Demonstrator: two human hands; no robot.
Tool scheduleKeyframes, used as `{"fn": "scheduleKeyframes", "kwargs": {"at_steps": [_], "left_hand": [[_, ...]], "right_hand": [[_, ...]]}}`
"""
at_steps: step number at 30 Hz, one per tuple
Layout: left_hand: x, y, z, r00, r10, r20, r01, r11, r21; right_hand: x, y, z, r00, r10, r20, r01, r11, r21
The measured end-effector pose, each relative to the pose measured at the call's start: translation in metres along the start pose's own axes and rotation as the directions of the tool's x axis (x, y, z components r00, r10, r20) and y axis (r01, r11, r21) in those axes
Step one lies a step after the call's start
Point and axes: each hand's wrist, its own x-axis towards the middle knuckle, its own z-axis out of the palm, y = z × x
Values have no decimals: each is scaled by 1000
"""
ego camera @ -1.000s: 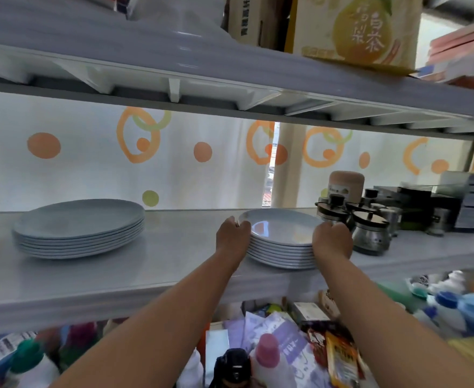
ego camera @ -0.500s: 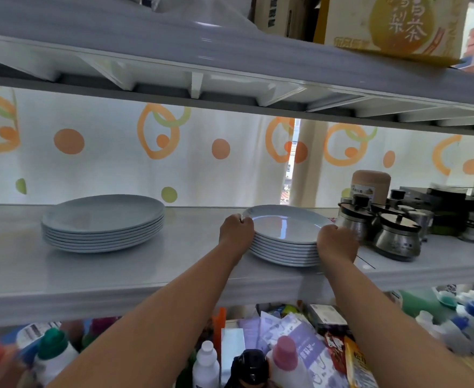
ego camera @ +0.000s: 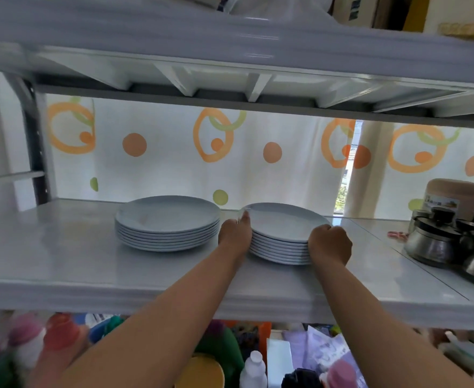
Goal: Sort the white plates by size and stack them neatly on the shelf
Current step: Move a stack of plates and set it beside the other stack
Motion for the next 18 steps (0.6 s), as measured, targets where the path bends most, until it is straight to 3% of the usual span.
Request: {"fn": "scheduleKeyframes", "kwargs": {"at_steps": [11,18], "left_hand": [[-8,-13,-1,984,-77,-162,47,982,-181],[-8,-17,2,971,-112,-211,72,979,-190]], "right_hand": [[-7,-15,28,999,-18,40,16,998,60],[-5,-6,45,998,-69,11,67,992,110]]}}
